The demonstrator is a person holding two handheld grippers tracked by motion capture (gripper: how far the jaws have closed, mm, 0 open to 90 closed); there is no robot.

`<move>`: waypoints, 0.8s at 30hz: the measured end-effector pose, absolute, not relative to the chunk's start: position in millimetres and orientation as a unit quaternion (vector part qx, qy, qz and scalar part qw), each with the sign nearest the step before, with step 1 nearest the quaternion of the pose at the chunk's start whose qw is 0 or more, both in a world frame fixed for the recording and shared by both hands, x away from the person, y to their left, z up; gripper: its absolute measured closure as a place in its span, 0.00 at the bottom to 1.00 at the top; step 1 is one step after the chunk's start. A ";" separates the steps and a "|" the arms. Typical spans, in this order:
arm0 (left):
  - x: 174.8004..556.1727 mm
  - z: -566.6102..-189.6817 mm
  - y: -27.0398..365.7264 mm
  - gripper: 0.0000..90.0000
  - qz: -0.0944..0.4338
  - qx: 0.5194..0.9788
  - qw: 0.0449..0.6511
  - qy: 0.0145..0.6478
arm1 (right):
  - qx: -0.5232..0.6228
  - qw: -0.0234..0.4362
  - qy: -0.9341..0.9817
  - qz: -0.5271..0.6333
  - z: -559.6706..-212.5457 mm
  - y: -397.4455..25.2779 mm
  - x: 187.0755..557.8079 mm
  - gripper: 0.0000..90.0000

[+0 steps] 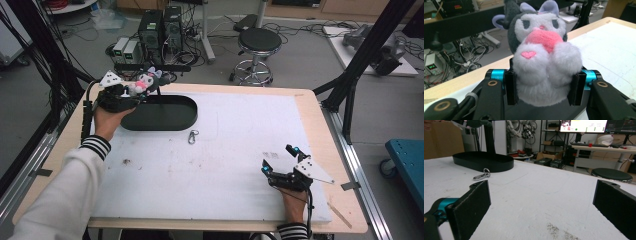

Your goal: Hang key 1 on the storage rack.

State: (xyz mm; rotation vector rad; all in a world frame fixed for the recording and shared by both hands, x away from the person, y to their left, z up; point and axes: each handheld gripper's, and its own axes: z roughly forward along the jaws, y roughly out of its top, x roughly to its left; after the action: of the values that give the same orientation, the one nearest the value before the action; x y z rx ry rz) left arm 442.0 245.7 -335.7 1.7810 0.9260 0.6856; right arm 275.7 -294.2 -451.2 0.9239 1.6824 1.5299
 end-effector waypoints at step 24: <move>458.2 -362.4 248.5 0.43 0.258 0.742 0.452 0.423 | 0.351 0.341 0.646 0.586 -451.3 -294.0 276.2 0.01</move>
State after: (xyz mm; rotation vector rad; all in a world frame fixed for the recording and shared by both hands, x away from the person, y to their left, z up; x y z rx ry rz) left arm 458.2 248.5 -362.4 1.8318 1.0445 0.6381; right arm 276.2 -294.0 -451.3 0.9139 1.6801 1.5237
